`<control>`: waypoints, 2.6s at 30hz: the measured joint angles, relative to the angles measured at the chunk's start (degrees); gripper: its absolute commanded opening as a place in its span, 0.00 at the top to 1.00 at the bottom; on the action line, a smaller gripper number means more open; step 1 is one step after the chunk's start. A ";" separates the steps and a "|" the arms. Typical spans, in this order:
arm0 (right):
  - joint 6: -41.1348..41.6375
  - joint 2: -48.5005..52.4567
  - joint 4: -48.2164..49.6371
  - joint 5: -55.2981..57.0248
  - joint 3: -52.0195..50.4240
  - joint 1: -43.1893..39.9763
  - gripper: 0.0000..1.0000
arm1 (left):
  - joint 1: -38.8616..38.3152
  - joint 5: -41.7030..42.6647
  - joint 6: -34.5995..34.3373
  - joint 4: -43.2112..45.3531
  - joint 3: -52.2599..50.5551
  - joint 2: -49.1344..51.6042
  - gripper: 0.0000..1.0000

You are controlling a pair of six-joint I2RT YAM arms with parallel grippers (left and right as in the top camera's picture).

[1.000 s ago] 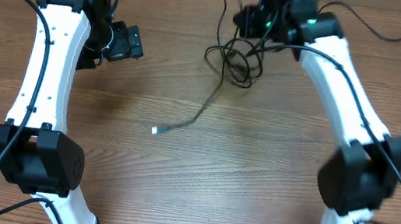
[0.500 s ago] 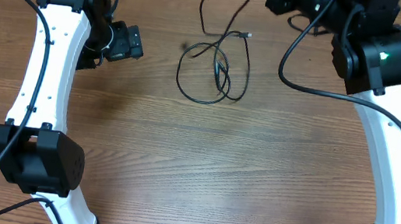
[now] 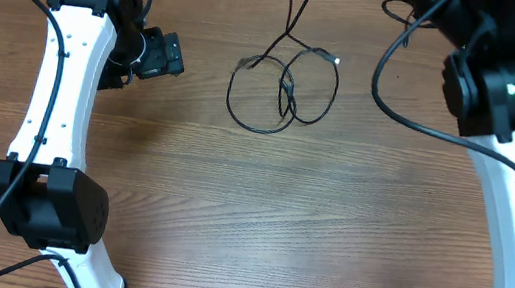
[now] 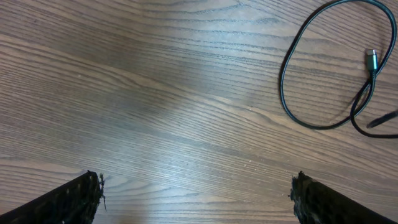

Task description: Untangle cables

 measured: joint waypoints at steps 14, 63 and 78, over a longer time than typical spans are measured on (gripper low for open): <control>5.99 -0.76 -2.12 -8.83 0.00 2.60 0.96 | 0.00 0.00 0.02 0.00 0.00 0.00 0.01; -5.95 -2.40 -15.39 15.69 11.72 7.04 0.96 | 0.00 0.04 0.00 0.00 0.00 0.00 0.00; -9.75 -2.05 -32.63 47.63 11.67 -21.84 0.96 | 0.00 0.02 0.00 0.00 0.00 0.00 0.01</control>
